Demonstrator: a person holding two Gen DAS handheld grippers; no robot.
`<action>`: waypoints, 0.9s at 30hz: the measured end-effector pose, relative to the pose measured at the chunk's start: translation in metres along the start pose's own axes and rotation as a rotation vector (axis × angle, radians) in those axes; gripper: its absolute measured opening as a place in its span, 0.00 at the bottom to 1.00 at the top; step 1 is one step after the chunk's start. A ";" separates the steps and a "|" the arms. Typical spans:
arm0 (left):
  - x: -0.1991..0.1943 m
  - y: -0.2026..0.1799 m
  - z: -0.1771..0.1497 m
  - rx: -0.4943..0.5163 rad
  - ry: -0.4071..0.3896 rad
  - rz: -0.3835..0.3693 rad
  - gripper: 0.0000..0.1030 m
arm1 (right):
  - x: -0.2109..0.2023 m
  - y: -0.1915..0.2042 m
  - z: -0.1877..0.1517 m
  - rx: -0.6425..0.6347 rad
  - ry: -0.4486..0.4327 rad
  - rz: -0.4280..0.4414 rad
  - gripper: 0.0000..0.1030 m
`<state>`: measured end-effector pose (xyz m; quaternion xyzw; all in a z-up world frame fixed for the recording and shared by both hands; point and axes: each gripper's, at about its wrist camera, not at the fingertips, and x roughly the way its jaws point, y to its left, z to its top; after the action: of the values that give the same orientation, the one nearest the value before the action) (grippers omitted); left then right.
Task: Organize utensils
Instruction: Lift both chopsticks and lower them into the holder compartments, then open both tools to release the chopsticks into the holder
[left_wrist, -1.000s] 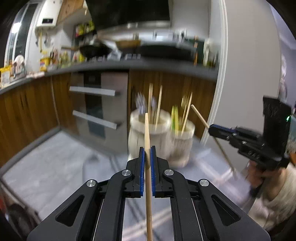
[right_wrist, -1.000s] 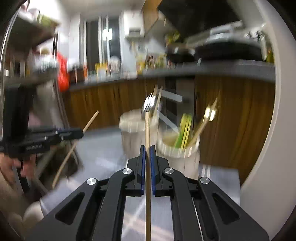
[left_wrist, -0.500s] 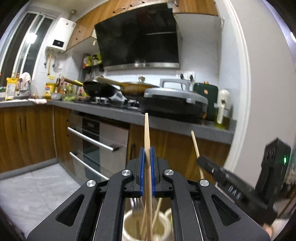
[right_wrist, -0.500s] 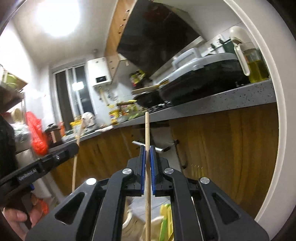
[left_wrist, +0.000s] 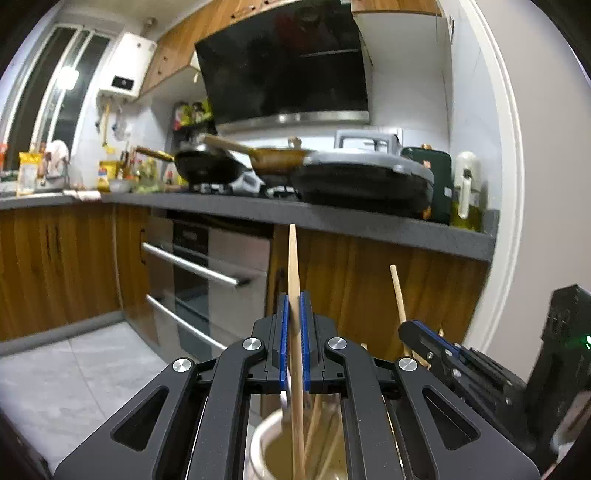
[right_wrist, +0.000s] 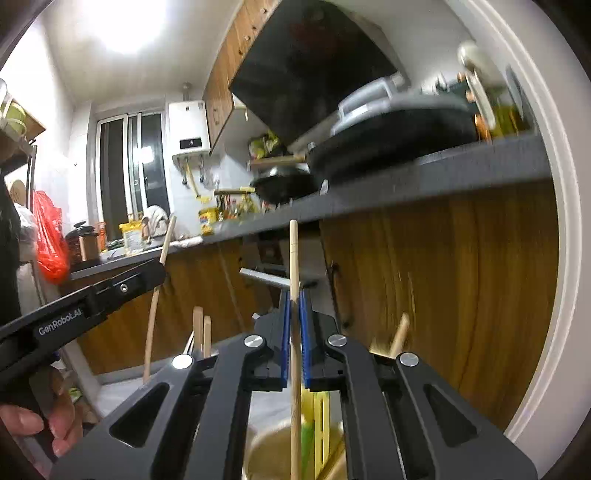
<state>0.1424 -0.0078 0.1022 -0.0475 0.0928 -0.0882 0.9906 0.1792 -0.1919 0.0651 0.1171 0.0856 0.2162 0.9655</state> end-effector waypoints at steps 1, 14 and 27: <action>-0.003 0.000 -0.003 0.007 0.011 -0.005 0.06 | -0.004 -0.006 -0.002 0.025 0.018 0.014 0.05; -0.038 0.004 -0.038 0.028 0.136 -0.018 0.06 | -0.047 -0.010 -0.019 -0.015 0.132 0.023 0.05; -0.053 0.005 -0.043 0.036 0.168 0.018 0.38 | -0.059 -0.018 -0.026 -0.019 0.244 -0.019 0.48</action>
<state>0.0833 0.0036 0.0686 -0.0211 0.1742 -0.0847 0.9808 0.1282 -0.2290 0.0424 0.0799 0.2016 0.2205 0.9510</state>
